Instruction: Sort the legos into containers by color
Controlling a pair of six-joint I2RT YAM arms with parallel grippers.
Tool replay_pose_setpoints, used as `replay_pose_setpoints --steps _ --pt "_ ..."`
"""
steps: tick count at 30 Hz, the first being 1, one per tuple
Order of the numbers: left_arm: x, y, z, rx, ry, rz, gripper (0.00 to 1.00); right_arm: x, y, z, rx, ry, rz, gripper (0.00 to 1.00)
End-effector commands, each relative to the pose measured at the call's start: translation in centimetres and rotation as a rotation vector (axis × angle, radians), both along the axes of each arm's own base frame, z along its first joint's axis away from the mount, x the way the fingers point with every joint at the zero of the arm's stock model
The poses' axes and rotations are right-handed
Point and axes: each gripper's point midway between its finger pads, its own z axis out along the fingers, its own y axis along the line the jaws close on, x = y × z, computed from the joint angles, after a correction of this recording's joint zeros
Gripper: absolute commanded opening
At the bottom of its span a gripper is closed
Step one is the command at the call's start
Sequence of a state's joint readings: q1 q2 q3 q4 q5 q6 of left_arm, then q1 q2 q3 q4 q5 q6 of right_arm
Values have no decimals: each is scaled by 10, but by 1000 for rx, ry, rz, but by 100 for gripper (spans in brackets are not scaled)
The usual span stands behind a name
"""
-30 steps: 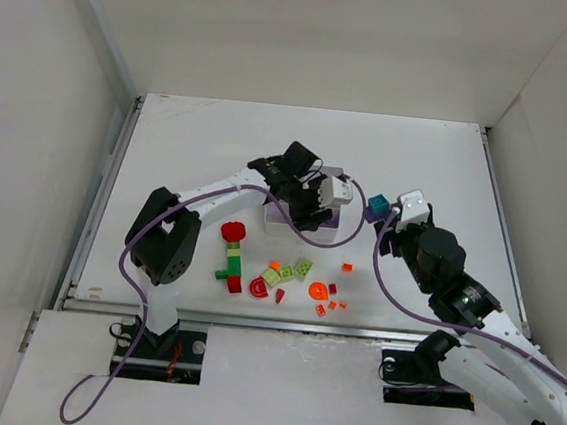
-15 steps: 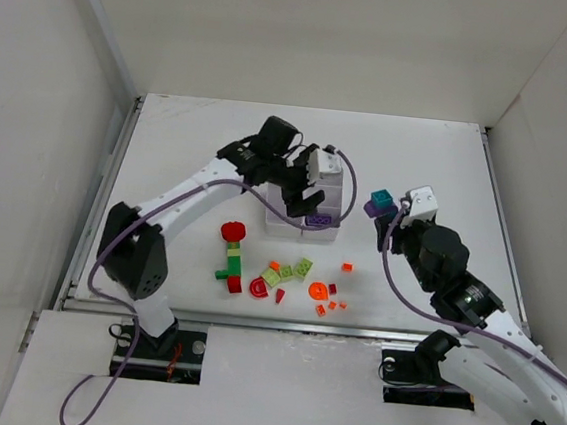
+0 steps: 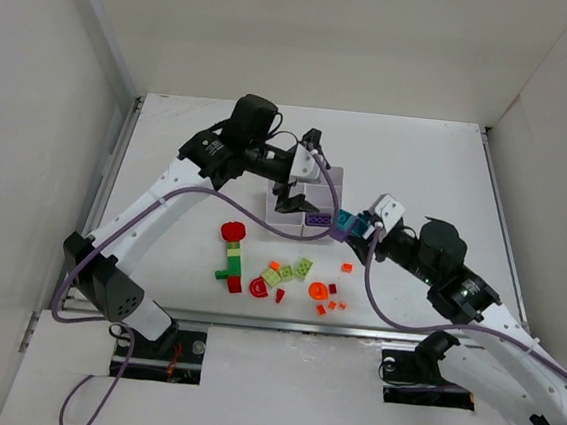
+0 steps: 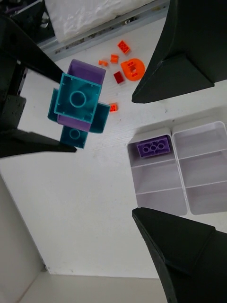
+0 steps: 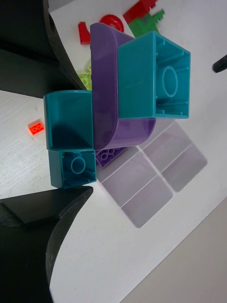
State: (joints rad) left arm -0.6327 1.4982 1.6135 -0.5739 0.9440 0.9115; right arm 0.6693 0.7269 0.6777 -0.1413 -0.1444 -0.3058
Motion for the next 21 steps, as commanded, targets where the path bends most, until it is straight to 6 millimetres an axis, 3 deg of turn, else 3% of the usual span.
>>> replay_pose_setpoints --steps 1,9,15,16,17,21 --pt "-37 2 -1 21 -37 -174 91 -14 27 27 9 -107 202 0" --pt "-62 11 -14 94 14 -261 85 2 36 19 -23 -63 185 0" --pt "-67 9 -19 107 58 -273 75 15 36 12 -50 -40 140 0" --pt "-64 6 -26 123 96 -265 74 16 37 19 -41 -53 140 0" --pt "-62 4 -30 129 119 -257 72 16 39 14 -48 -39 151 0" --pt "-53 -5 -33 140 211 -207 69 18 44 20 -43 -42 163 0"
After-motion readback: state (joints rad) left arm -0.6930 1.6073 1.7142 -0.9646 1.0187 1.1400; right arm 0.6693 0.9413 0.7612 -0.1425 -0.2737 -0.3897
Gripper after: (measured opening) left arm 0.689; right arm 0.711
